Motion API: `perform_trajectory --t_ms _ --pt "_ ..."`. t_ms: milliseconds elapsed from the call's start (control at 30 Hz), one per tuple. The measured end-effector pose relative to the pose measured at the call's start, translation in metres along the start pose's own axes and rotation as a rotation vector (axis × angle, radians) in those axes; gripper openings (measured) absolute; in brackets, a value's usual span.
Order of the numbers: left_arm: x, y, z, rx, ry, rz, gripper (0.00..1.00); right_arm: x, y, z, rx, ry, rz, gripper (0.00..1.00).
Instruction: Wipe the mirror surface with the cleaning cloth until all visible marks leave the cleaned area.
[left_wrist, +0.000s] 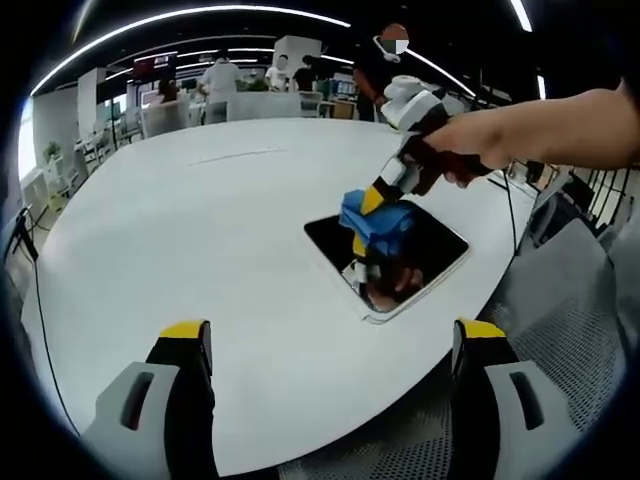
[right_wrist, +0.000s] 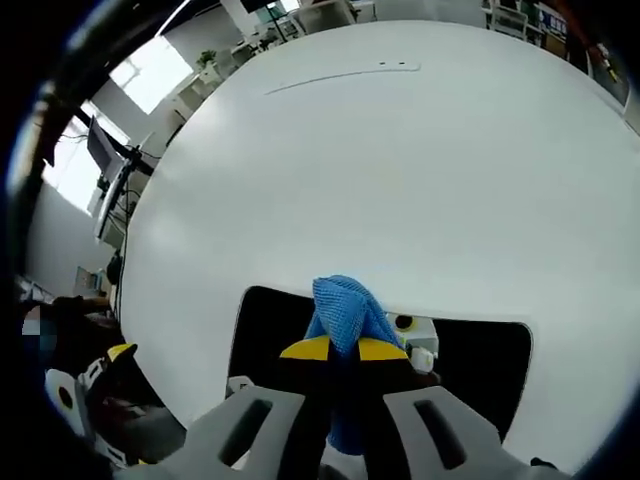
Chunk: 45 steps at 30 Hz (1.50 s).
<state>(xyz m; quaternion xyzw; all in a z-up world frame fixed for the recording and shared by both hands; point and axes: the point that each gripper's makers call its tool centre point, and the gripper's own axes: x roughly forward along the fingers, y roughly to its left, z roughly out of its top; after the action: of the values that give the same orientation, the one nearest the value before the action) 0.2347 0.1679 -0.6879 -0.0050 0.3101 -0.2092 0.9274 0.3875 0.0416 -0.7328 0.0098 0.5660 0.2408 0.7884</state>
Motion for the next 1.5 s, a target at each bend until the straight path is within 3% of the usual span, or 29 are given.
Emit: perform_trajectory --t_ms 700,867,1033,1300,1400,1500 --pt "-0.001 0.002 -0.003 0.022 0.0 -0.001 0.99 0.018 0.051 0.009 -0.061 0.015 0.04 0.02" --pt "0.0 -0.002 0.0 0.01 -0.016 -0.025 0.99 0.023 0.056 0.012 -0.066 0.014 0.044 0.02" --pt "0.0 0.004 0.003 0.026 -0.024 0.006 0.99 0.026 0.059 0.014 -0.077 0.009 0.04 0.01" --pt "-0.001 0.002 0.006 0.009 -0.044 -0.007 0.99 0.027 0.057 0.014 -0.081 0.001 0.036 0.01" --pt "-0.002 -0.005 0.014 0.044 -0.085 -0.03 0.99 0.027 0.057 0.012 -0.093 0.003 0.027 0.0" --pt "-0.002 -0.003 0.009 0.019 -0.061 -0.029 0.99 0.027 0.057 0.01 -0.098 0.004 0.022 0.0"
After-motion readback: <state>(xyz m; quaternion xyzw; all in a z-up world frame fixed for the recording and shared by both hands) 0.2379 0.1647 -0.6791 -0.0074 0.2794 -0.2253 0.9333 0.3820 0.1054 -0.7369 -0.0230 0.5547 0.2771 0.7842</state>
